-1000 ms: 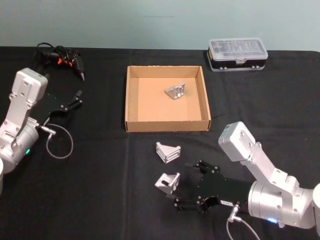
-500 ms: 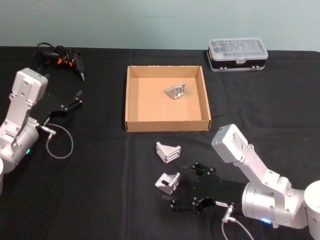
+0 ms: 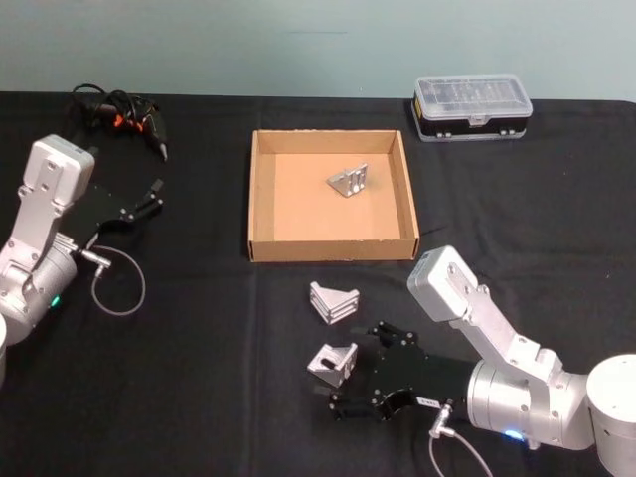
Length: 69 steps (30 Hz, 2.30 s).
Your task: Use one hand to pick up the angle iron from the table and place it into the box.
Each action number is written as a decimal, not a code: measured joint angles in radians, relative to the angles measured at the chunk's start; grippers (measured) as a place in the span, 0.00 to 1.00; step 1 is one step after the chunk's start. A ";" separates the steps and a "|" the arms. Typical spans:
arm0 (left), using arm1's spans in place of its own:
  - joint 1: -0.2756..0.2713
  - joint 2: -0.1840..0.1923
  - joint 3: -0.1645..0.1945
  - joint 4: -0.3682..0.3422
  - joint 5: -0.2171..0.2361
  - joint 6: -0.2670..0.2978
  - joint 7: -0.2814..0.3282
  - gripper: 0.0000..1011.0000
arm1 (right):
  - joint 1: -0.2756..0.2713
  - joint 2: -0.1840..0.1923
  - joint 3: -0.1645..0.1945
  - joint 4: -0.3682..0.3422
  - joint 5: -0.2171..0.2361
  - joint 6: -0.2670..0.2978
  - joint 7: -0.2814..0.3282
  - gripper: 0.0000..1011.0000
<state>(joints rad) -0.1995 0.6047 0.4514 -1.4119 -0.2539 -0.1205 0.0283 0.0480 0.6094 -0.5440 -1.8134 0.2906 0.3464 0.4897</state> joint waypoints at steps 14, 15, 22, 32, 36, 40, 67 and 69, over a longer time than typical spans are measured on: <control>0.000 0.000 0.000 0.000 0.000 0.000 0.000 1.00 | 0.010 -0.018 -0.004 0.026 -0.006 -0.002 0.004 0.99; 0.000 0.000 0.000 0.000 0.000 0.000 0.000 1.00 | 0.010 -0.019 -0.005 0.028 -0.006 -0.003 0.005 0.99; 0.000 0.000 0.000 0.000 0.000 0.000 0.000 1.00 | 0.015 -0.023 -0.009 0.034 -0.008 -0.002 0.008 0.99; 0.000 0.000 0.000 0.000 0.000 0.000 0.000 1.00 | 0.015 -0.023 -0.011 0.036 -0.012 0.002 0.009 0.97; 0.000 0.000 0.000 0.000 0.000 0.000 0.000 1.00 | 0.017 -0.024 -0.013 0.037 -0.015 0.003 0.009 0.90; 0.000 0.000 0.000 0.000 0.000 0.000 0.000 1.00 | 0.017 -0.027 -0.013 0.037 -0.018 0.004 0.007 0.78; 0.000 0.000 0.000 0.000 0.000 0.000 0.000 1.00 | 0.015 -0.029 0.003 0.003 -0.001 -0.019 0.009 0.47; 0.000 0.000 0.000 0.000 0.000 0.000 0.000 1.00 | 0.010 -0.027 0.020 -0.021 0.007 -0.026 -0.002 0.47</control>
<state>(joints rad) -0.1995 0.6047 0.4514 -1.4120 -0.2539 -0.1205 0.0283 0.0582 0.5827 -0.5241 -1.8343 0.2976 0.3201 0.4877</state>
